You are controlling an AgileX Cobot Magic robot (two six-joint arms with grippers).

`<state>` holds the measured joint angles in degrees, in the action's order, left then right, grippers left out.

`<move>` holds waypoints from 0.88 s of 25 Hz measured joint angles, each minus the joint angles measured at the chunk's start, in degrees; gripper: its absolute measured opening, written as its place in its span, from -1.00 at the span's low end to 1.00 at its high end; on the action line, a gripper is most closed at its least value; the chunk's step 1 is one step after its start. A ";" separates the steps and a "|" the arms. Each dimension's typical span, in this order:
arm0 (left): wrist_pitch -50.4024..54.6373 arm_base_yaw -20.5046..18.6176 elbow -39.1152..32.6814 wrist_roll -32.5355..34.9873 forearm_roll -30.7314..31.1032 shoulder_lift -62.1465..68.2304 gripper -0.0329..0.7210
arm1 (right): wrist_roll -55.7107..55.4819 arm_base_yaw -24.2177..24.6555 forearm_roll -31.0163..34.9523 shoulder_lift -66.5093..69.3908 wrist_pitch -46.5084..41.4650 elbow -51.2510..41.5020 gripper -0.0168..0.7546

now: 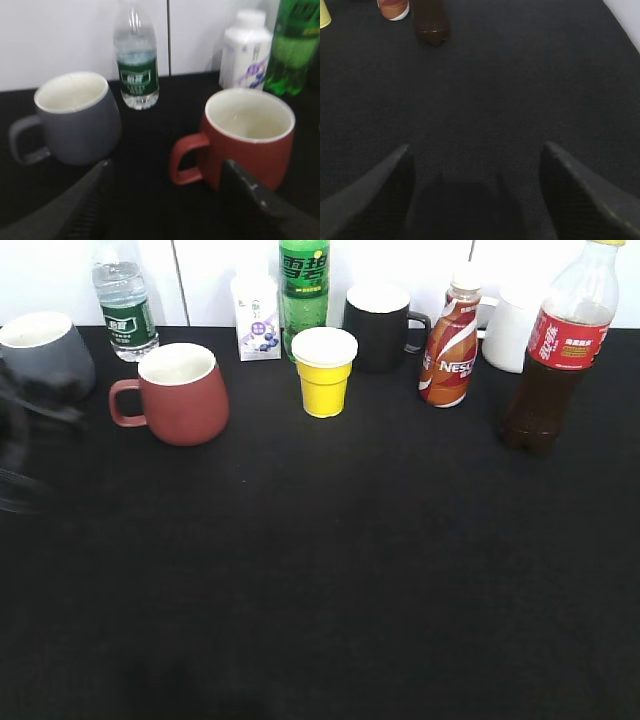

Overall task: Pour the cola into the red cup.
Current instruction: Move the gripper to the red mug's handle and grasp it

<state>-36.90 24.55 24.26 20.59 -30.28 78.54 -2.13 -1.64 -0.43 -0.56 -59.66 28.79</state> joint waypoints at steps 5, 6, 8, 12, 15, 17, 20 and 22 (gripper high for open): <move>-9.42 0.64 0.00 -1.70 0.11 13.79 0.41 | 0.00 0.00 0.00 0.00 0.00 0.00 0.56; -11.63 0.64 0.00 -2.75 0.29 15.12 0.39 | 0.00 0.00 0.00 0.00 0.00 0.00 0.56; -18.38 0.64 0.05 -6.30 3.59 19.00 0.38 | 0.00 0.00 0.00 0.00 0.00 0.00 0.56; -25.60 0.58 3.47 -9.78 6.87 27.94 0.38 | -0.01 0.00 0.00 0.00 0.00 0.00 0.56; -26.03 -1.73 7.79 -9.90 7.66 30.79 0.38 | -0.01 0.00 0.00 0.00 0.00 0.00 0.56; -25.52 -4.77 8.94 -10.01 10.24 32.28 0.38 | -0.01 0.00 0.00 0.00 0.00 0.00 0.56; -24.85 -6.10 10.79 -10.01 15.03 34.34 0.38 | -0.01 0.00 0.00 0.00 0.00 0.00 0.56; -24.20 -6.36 13.60 -10.01 15.88 35.57 0.38 | -0.01 0.00 0.00 0.00 0.00 0.00 0.56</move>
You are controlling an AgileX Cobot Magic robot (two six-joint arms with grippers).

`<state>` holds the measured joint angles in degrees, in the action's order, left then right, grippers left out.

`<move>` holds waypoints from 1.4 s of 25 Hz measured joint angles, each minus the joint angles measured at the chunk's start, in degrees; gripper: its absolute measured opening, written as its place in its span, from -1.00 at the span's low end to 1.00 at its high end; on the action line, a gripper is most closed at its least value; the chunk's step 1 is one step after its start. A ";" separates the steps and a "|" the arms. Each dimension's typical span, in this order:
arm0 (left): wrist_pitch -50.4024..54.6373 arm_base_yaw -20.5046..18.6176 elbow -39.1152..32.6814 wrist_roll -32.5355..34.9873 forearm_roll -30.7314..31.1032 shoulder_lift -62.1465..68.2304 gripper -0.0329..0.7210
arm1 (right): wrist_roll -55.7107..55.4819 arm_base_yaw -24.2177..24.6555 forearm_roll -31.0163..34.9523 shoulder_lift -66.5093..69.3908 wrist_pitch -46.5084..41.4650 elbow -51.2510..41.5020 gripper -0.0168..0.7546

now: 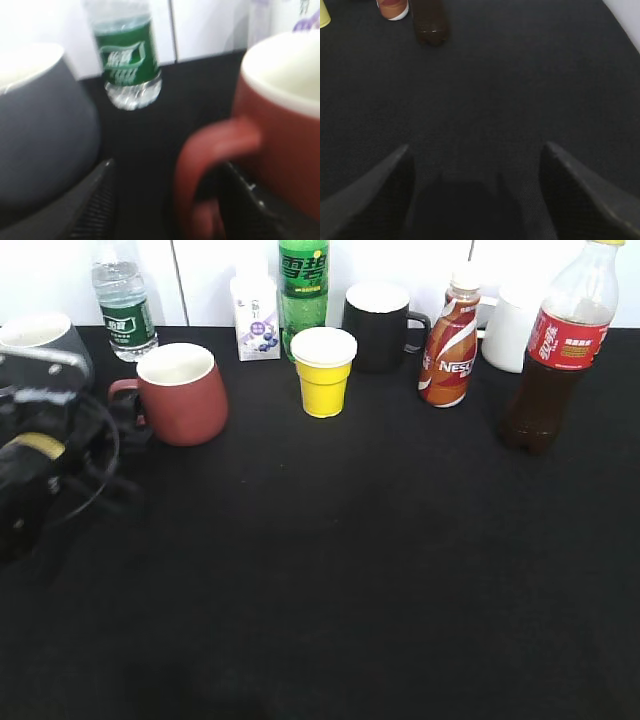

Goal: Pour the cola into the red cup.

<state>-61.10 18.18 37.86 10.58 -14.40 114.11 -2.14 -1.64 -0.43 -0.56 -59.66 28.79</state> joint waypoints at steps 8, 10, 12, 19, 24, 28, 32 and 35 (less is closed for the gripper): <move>1.44 -2.85 7.55 -1.55 7.05 5.41 -0.73 | 0.00 0.00 0.00 0.00 0.00 0.00 0.56; 1.18 -2.85 2.05 -4.76 9.28 0.43 -0.73 | 0.00 0.00 0.00 0.00 0.00 0.00 0.56; 0.09 -1.61 -3.54 -6.54 11.48 -7.79 -0.74 | 0.00 0.00 0.00 0.00 0.00 0.00 0.56; 6.93 6.74 -8.19 -12.93 25.79 -22.21 -0.74 | 0.00 0.00 0.00 0.00 0.00 0.00 0.56; 7.28 6.92 -8.19 -16.10 32.96 -22.21 -0.74 | 0.00 0.00 0.43 3.06 10.66 1.37 0.56; 7.28 6.92 -8.19 -16.21 33.15 -22.21 -0.74 | 0.00 0.00 0.43 23.84 43.99 1.56 0.56; 7.28 6.92 -8.19 -16.26 33.15 -22.21 -0.74 | -0.24 0.00 -1.56 43.58 77.65 -6.65 0.56; 7.38 6.92 -8.19 -16.26 33.15 -22.21 -0.74 | -6.34 0.00 -10.30 61.50 94.56 -11.83 0.56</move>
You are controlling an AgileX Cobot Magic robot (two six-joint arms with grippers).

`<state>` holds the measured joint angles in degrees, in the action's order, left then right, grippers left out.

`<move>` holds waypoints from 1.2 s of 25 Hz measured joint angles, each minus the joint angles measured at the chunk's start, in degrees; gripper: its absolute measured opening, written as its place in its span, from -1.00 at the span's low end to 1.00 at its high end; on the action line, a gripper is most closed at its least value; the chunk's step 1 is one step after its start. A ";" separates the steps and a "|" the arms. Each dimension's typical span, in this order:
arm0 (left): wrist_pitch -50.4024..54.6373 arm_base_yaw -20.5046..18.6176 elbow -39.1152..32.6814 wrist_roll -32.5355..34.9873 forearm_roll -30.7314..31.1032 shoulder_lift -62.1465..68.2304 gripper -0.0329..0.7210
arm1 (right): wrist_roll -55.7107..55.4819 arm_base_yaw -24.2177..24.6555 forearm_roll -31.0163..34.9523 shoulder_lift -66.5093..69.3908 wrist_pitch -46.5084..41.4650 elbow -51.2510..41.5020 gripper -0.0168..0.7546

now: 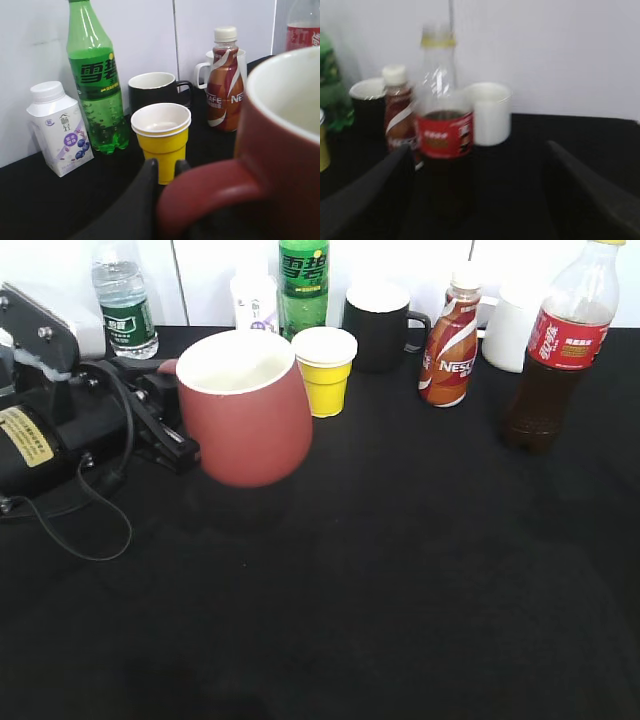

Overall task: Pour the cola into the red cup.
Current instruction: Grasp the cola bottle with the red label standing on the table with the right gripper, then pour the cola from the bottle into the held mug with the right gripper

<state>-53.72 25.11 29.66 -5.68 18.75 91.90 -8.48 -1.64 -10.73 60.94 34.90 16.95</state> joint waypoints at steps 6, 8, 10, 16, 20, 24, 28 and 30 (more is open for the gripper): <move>0.06 0.00 0.00 0.00 0.04 0.00 -0.74 | -7.71 0.00 -10.82 31.90 20.00 3.16 0.78; 0.06 0.00 0.00 0.00 0.04 0.00 -0.74 | -5.14 0.00 -9.97 37.50 21.66 7.17 0.78; 0.06 0.00 0.00 0.00 0.04 0.00 -0.74 | -3.08 0.00 -7.21 41.32 22.16 10.85 0.78; 0.06 0.00 0.00 0.00 0.04 0.00 -0.74 | -2.70 0.00 -7.46 48.58 22.40 21.98 0.78; 0.06 0.00 0.00 0.00 0.04 0.00 -0.74 | -2.62 0.00 -10.09 51.17 25.39 24.62 0.53; 0.06 0.00 0.00 0.00 0.04 0.00 -0.74 | -2.62 0.00 -11.19 51.54 26.62 24.68 0.36; 0.06 0.00 0.00 0.00 0.28 0.00 -0.74 | -2.62 0.00 -11.31 51.54 26.67 24.68 0.36; 0.06 0.00 0.00 0.00 0.64 0.00 -0.74 | -2.81 0.00 -11.35 51.54 26.67 24.68 0.36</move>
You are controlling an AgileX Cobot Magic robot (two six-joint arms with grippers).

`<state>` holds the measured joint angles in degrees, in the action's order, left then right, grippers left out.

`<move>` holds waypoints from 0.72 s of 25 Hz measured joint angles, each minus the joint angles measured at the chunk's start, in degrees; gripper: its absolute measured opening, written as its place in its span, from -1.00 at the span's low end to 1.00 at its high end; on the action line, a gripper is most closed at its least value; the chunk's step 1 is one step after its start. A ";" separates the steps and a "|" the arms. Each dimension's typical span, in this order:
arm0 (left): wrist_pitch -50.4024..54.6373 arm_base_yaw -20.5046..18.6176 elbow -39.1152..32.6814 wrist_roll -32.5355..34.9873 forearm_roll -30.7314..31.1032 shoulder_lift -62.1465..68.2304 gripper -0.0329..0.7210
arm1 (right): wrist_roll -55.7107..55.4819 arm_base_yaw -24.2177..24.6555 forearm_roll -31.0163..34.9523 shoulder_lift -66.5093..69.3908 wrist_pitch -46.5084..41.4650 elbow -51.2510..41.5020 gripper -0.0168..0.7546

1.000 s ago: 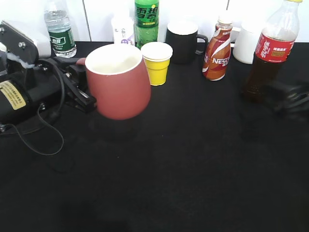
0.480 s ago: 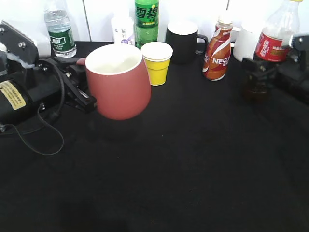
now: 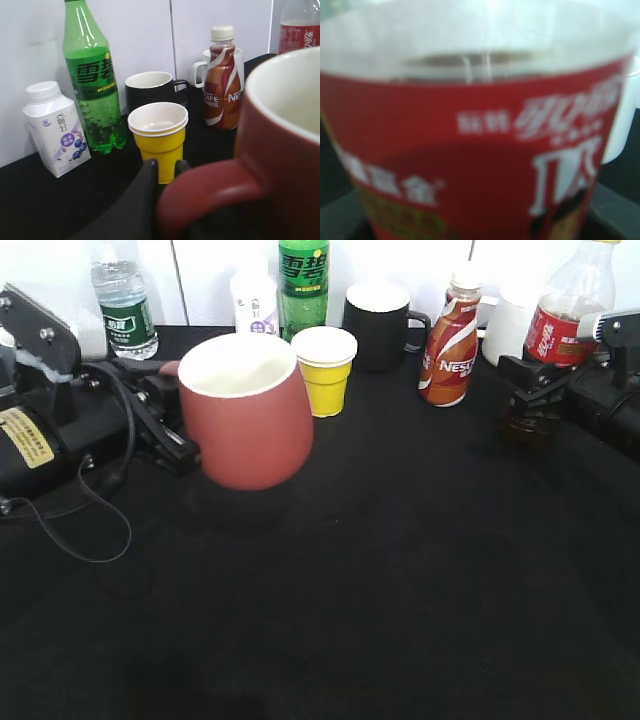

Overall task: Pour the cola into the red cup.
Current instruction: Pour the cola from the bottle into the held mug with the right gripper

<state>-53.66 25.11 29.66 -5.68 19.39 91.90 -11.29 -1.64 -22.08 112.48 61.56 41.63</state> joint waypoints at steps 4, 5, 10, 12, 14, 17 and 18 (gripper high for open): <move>0.05 0.00 0.00 0.00 0.58 0.00 -0.74 | -0.05 0.00 0.05 -0.05 0.12 -0.36 0.35; 0.05 0.00 0.00 0.00 0.62 0.00 -0.74 | -0.05 0.00 0.11 -0.05 0.39 -0.50 0.35; 0.10 0.09 0.43 -2.58 6.14 0.06 -0.74 | -0.11 0.00 -5.12 -8.26 -1.92 -3.67 0.35; 0.17 0.09 2.21 -6.37 8.19 0.60 -0.74 | -1.32 0.00 -12.46 -15.00 -4.24 -4.10 0.35; 0.22 1.46 3.93 -7.98 9.59 2.24 -0.74 | -4.13 0.00 -17.00 -21.25 -7.59 -4.10 0.34; 1.08 6.72 8.48 -8.11 9.93 5.47 -0.74 | -5.51 0.00 -22.08 -27.78 -8.45 -4.14 0.34; 1.80 8.56 10.38 -8.16 9.93 6.37 -0.74 | -5.71 0.00 -23.87 -29.22 -8.45 -4.14 0.34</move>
<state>-51.86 33.66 40.05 -13.84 29.33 98.28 -17.00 -1.64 -45.96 83.26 53.11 37.49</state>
